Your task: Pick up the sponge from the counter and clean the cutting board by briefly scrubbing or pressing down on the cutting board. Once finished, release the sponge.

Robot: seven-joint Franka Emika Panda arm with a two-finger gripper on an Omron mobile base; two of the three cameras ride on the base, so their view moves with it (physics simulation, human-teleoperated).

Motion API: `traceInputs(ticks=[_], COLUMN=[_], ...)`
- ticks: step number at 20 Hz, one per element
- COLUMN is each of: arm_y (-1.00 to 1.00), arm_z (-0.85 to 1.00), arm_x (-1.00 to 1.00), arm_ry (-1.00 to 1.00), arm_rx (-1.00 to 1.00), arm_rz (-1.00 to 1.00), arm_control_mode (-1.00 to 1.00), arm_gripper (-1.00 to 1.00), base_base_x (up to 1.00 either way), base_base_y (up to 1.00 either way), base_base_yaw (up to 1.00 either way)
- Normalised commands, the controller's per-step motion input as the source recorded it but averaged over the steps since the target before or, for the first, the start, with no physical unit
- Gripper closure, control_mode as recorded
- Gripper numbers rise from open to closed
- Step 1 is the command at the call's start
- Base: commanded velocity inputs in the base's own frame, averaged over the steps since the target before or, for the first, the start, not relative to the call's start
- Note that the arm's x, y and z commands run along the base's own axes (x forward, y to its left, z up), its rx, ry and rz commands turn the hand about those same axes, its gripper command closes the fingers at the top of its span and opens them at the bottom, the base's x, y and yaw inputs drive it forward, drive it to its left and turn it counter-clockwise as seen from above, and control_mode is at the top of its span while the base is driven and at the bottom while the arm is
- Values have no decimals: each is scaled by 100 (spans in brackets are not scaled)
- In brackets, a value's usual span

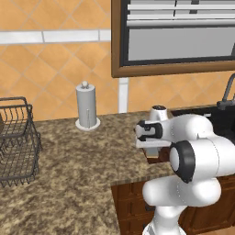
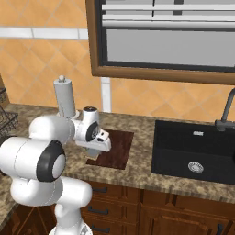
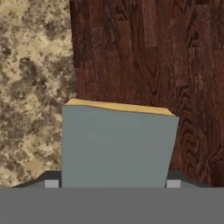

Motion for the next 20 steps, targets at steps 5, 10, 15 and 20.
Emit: traceInputs(ticks=[5, 10, 15, 20], arm_y=[0, 0, 0, 0], arm_z=[-28, -22, -3, 0], arm_x=[0, 20, 47, 55], arm_ry=[-8, -11, -14, -10], arm_rx=[-1, 0, 0, 0], arm_rz=[0, 0, 0, 0], arm_control_mode=[-100, -100, -100, -100], arm_gripper=[100, 100, 100, 100], base_base_x=[0, 0, 0, 0], base_base_y=[0, 0, 0, 0], base_base_yaw=[0, 0, 0, 0])
